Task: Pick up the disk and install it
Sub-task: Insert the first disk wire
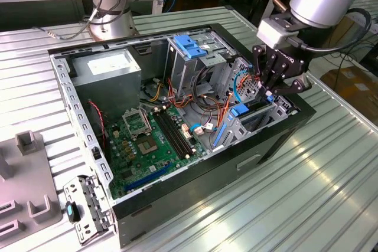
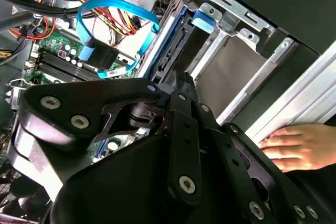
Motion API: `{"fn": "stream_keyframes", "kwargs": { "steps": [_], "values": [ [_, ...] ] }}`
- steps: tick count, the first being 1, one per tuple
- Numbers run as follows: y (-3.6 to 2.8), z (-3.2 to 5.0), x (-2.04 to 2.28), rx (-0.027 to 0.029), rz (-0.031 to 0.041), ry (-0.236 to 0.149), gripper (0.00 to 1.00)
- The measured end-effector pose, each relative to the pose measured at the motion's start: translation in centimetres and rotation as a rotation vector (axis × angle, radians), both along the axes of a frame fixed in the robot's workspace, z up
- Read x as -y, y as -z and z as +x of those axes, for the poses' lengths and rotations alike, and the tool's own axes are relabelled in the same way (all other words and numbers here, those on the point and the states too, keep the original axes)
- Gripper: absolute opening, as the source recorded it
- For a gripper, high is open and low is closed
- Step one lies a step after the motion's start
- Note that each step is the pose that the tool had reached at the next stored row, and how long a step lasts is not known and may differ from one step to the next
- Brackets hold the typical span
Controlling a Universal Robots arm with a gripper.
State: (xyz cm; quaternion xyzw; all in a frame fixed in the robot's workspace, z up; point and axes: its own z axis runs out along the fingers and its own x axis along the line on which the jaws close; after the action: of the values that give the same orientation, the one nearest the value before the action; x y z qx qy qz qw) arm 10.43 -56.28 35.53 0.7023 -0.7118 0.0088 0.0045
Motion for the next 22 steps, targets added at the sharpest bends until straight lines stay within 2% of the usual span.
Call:
{"fn": "stream_keyframes", "kwargs": {
  "steps": [7,12,13,15,19,20,22],
  "values": [
    [1.51,0.00,0.00,0.0000,0.0002,0.000,0.11],
    [1.62,0.00,0.01,0.0000,0.0028,0.000,0.11],
    [1.68,0.00,0.01,0.0001,0.0081,0.000,0.11],
    [2.05,0.00,0.01,0.0000,0.0077,0.000,0.11],
    [1.96,0.00,0.00,0.0001,0.0103,0.000,0.11],
    [1.58,0.00,0.01,0.0001,0.0105,0.000,0.11],
    [1.18,0.01,0.00,0.0000,0.0103,0.000,0.11]
  ]
}}
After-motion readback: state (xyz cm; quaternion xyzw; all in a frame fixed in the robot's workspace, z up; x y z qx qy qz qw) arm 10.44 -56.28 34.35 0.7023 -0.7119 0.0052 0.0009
